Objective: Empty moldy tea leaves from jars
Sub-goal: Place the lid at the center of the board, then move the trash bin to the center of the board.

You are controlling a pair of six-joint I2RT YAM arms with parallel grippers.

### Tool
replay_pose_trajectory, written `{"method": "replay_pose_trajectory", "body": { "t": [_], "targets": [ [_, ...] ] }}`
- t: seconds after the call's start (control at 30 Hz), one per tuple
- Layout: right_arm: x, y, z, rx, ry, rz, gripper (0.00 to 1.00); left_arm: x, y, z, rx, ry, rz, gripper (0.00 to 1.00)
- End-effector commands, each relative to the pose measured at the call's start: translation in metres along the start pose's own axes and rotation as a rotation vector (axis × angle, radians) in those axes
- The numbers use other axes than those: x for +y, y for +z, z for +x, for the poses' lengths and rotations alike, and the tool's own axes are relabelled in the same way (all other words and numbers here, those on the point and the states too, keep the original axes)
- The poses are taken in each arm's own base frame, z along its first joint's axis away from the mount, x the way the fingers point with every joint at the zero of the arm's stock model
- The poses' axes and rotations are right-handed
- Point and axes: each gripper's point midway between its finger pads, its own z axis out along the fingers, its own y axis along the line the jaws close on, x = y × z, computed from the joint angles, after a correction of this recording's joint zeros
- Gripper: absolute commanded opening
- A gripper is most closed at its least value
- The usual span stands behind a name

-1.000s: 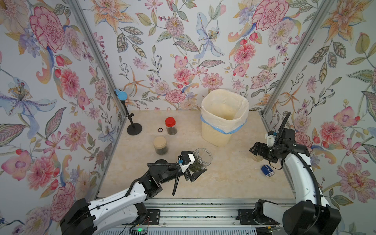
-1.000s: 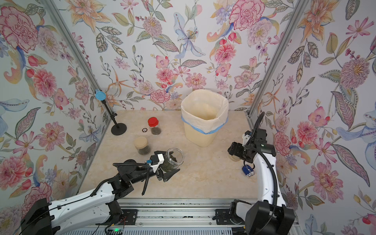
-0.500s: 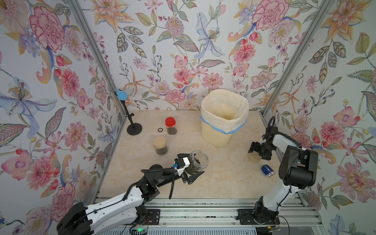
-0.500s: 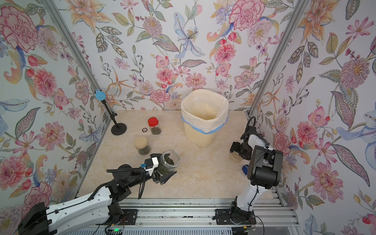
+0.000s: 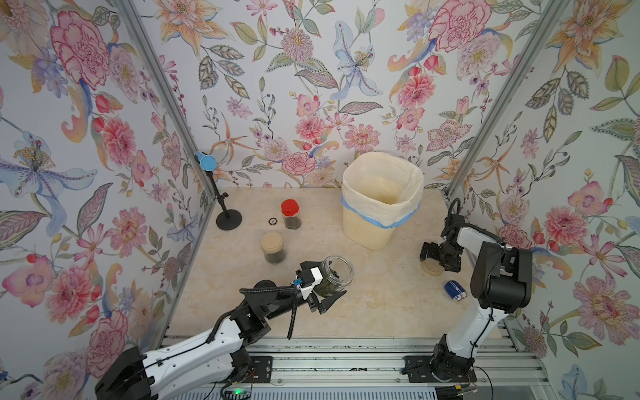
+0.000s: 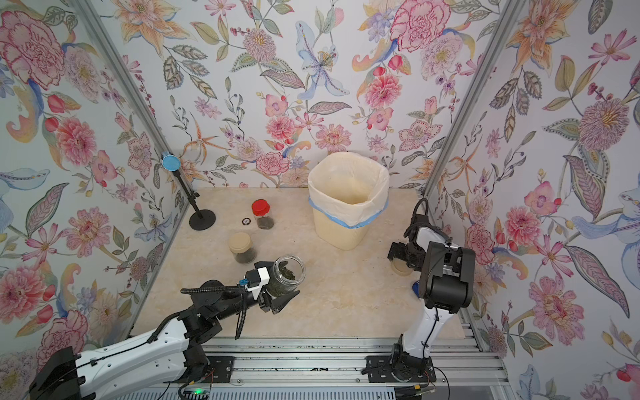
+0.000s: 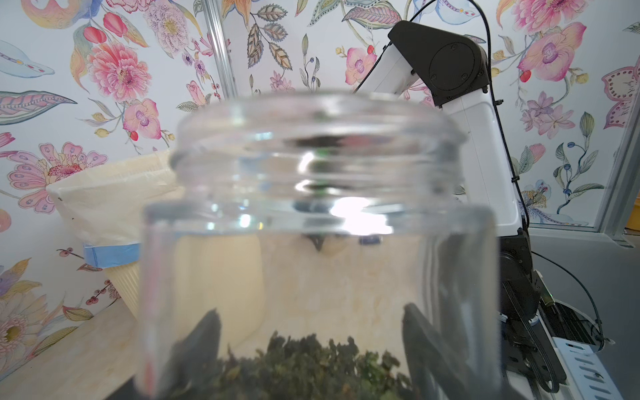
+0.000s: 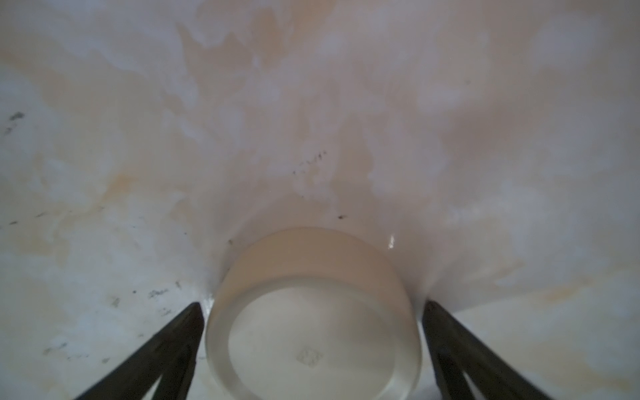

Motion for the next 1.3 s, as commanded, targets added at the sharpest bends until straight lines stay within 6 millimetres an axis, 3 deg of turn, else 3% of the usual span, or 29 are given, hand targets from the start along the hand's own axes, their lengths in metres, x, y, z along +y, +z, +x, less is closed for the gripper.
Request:
{"method": "replay_pose_trajectory", "body": {
  "t": [0.0, 0.1, 0.27, 0.37, 0.53, 0.63, 0.8, 0.97, 1.13, 1.27],
  "targets": [
    [0.003, -0.006, -0.006, -0.004, 0.007, -0.002, 1.00, 0.003, -0.003, -0.036, -0.108, 0.051, -0.023, 0.68],
    [0.010, -0.036, -0.019, -0.071, -0.001, -0.006, 1.00, 0.003, -0.003, -0.037, -0.111, 0.049, -0.020, 0.68],
    [0.022, -0.118, -0.023, -0.225, 0.039, -0.130, 1.00, 0.004, -0.004, -0.037, -0.108, 0.049, -0.028, 0.69],
    [0.043, -0.169, -0.014, -0.264, 0.057, -0.302, 1.00, 0.004, -0.002, -0.039, -0.096, 0.057, -0.025, 0.68],
    [0.087, -0.251, -0.022, -0.353, 0.051, -0.518, 1.00, 0.005, -0.004, -0.037, -0.103, 0.057, -0.032, 0.69],
    [0.108, -0.277, -0.030, -0.370, 0.032, -0.570, 1.00, 0.003, -0.004, -0.037, -0.104, 0.054, -0.020, 0.69],
    [0.139, -0.290, -0.048, -0.374, -0.001, -0.582, 0.95, 0.003, -0.009, -0.038, -0.112, 0.064, -0.032, 0.69],
    [0.159, -0.282, -0.067, -0.343, -0.029, -0.522, 0.84, 0.005, -0.015, -0.046, -0.137, 0.073, -0.049, 0.70],
    [0.166, -0.271, -0.084, -0.307, -0.045, -0.435, 0.65, 0.022, -0.002, -0.074, -0.115, 0.067, -0.094, 0.71],
    [0.167, -0.267, -0.091, -0.307, -0.088, -0.344, 0.58, 0.047, 0.016, -0.078, -0.026, 0.043, -0.144, 0.70]
  ]
}}
